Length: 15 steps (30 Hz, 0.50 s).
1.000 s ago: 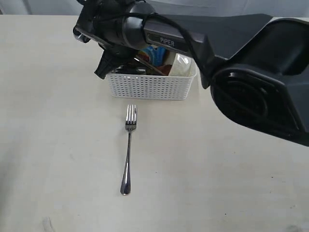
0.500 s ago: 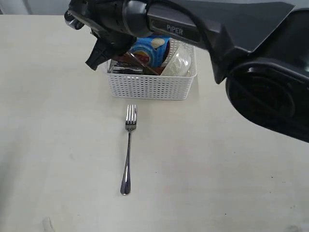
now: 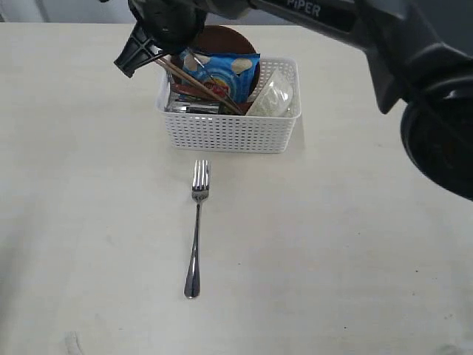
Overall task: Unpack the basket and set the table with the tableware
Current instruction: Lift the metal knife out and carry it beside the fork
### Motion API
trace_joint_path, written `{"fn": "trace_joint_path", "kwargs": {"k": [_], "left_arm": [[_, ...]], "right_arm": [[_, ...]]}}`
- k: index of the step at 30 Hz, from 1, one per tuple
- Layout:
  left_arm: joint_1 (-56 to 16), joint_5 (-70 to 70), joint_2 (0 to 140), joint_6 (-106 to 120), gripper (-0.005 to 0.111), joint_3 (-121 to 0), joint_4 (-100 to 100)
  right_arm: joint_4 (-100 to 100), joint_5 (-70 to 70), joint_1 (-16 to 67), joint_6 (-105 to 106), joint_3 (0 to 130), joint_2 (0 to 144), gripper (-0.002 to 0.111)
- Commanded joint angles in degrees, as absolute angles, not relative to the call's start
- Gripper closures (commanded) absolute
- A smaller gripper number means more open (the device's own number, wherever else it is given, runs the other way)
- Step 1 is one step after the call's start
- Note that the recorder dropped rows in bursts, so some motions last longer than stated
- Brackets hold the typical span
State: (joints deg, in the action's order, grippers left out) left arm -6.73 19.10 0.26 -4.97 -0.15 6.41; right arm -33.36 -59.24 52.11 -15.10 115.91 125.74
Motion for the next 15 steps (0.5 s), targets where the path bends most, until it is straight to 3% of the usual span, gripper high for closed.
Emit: {"fn": "trace_joint_path", "kwargs": {"k": [1,15], "left_arm": [[-6.52,18.68,0.0,-4.88,0.107,0.0,6.02],[-6.52,18.68,0.0,-4.88,0.107,0.0,6.02]], "right_arm": [[-33.5,-59.27,53.98,-11.03,115.93,123.32,0.109],[-31.04,-61.62,66.13,21.48,115.82,118.04,0.109]]}}
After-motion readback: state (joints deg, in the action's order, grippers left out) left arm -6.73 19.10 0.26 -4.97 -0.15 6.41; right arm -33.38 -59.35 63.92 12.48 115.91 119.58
